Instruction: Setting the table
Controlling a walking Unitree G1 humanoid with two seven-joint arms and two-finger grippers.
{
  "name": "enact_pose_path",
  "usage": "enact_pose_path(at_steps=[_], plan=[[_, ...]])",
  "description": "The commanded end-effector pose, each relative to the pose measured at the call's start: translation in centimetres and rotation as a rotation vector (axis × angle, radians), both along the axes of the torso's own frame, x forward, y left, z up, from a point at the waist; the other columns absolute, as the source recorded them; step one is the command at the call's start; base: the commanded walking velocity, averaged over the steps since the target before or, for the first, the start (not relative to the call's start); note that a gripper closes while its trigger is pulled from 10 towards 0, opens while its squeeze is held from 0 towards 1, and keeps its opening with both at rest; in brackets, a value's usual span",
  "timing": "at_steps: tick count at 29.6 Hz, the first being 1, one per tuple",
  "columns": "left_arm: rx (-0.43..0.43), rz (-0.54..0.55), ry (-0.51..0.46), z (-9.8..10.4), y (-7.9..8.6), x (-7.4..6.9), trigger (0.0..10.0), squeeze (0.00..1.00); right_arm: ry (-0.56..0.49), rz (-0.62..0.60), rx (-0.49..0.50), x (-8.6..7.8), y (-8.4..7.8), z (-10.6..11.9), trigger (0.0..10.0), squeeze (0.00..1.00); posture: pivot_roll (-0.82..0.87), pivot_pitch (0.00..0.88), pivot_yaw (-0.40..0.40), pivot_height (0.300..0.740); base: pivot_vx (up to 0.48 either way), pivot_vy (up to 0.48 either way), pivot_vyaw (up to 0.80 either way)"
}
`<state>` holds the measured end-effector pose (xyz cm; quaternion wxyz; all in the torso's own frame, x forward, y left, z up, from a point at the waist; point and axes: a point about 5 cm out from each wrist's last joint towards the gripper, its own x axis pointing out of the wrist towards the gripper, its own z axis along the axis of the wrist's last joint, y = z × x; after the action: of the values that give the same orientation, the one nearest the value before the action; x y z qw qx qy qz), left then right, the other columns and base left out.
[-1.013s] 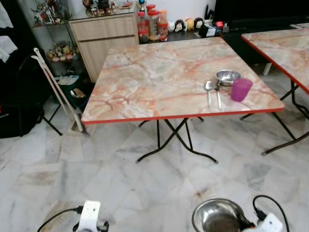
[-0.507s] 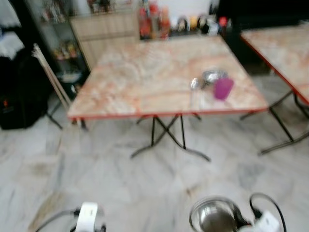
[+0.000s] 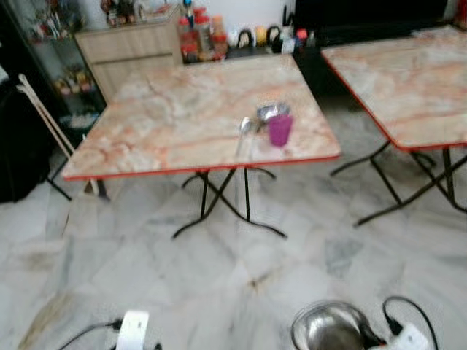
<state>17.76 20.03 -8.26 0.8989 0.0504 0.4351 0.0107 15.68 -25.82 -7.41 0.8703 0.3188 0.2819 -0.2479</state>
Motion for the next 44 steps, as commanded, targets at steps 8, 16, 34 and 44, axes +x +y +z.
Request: enact_pose_path(at_steps=[8, 16, 34, 44], plan=[[0.021, 0.008, -0.005, 0.11, 0.99, -0.20, 10.0, 0.00, -0.011, 0.025, 0.018, 0.70, 1.05, -0.02, 10.0, 0.00, -0.07, 0.000, 0.076, 0.740, 0.000, -0.273, 0.00], [0.009, 0.004, -0.016, 0.24, 0.92, 0.05, 10.0, 0.00, -0.011, 0.031, 0.019, 0.77, 1.18, -0.03, 10.0, 0.00, -0.07, 0.000, 0.073, 0.740, 0.000, 0.000, 0.00], [0.013, 0.006, -0.009, 0.17, 0.95, -0.06, 10.0, 0.00, -0.005, 0.041, -0.001, 0.97, 1.14, 0.07, 10.0, 0.00, -0.07, 0.000, 0.073, 0.740, 0.320, 0.000, 0.12], [0.011, 0.006, -0.020, 0.34, 0.82, 0.36, 10.0, 0.00, -0.008, 0.050, -0.005, 1.30, 1.02, 0.23, 10.0, 0.00, -0.07, 0.000, 0.066, 0.740, 0.340, 0.000, 0.00]])
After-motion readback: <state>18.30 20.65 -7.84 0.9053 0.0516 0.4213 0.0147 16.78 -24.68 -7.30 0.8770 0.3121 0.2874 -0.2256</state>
